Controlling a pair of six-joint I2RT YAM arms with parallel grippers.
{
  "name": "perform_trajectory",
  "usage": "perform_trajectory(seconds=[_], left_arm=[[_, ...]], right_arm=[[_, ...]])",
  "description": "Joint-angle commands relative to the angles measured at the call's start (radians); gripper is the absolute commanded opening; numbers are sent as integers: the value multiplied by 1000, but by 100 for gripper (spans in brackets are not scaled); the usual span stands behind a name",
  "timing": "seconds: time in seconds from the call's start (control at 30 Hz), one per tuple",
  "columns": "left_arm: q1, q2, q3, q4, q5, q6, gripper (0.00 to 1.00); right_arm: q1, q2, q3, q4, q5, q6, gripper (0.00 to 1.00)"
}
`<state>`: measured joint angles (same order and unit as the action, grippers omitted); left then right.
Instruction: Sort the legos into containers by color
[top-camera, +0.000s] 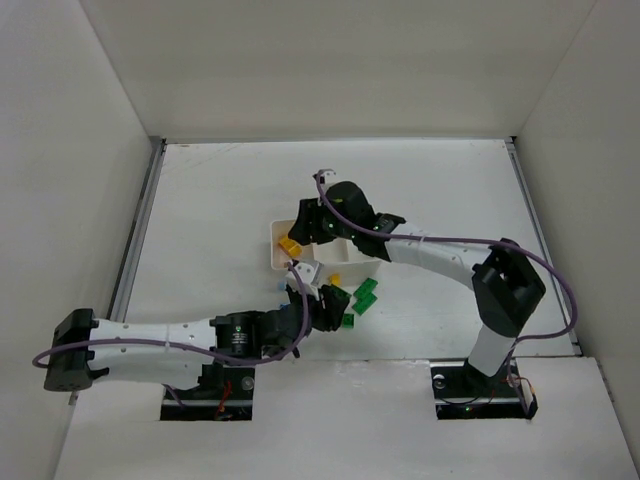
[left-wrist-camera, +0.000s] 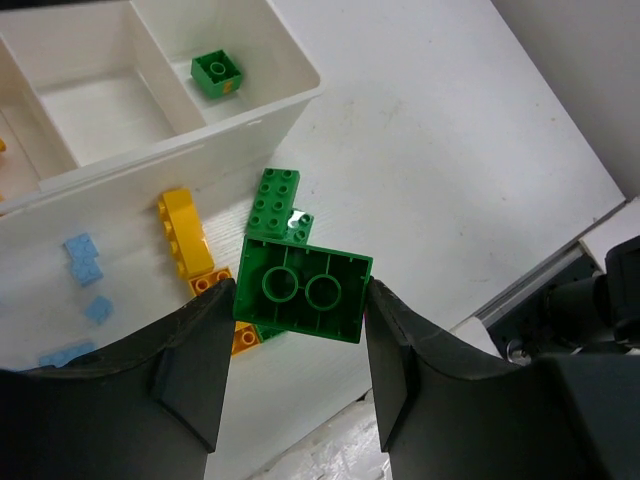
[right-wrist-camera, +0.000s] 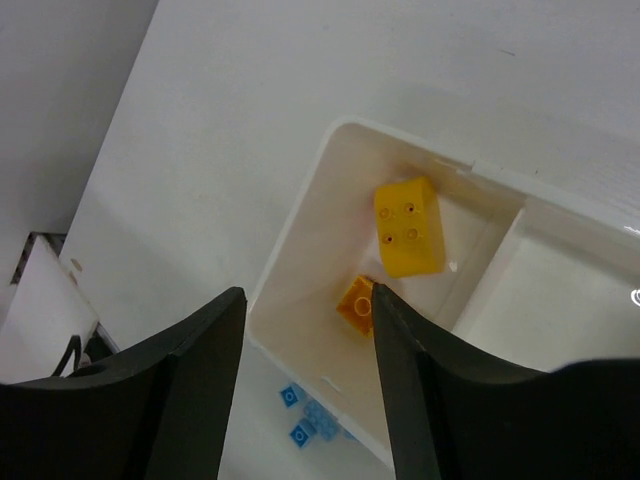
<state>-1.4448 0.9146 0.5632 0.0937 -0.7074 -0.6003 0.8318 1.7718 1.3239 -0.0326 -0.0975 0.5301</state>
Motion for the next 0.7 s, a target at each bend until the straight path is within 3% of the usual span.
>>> perform_trajectory(seconds=[0.0, 0.17, 0.47, 0.57, 0.67], left_arm=[[46, 44, 82, 70, -3, 46, 27], [186, 233, 194, 165, 103, 143, 27], [396, 582, 397, 259, 224, 227, 27], [432, 670, 458, 253, 233, 240, 30], [447, 754, 530, 242, 240, 278, 47]], right_arm=[[-38, -141, -119, 131, 118, 31, 62], [-170, -446, -400, 203, 404, 76, 66], [-366, -731, -701, 204, 456, 188, 66], [-363, -790, -767, 206, 450, 191, 66], [-362, -831, -802, 203, 459, 185, 66]])
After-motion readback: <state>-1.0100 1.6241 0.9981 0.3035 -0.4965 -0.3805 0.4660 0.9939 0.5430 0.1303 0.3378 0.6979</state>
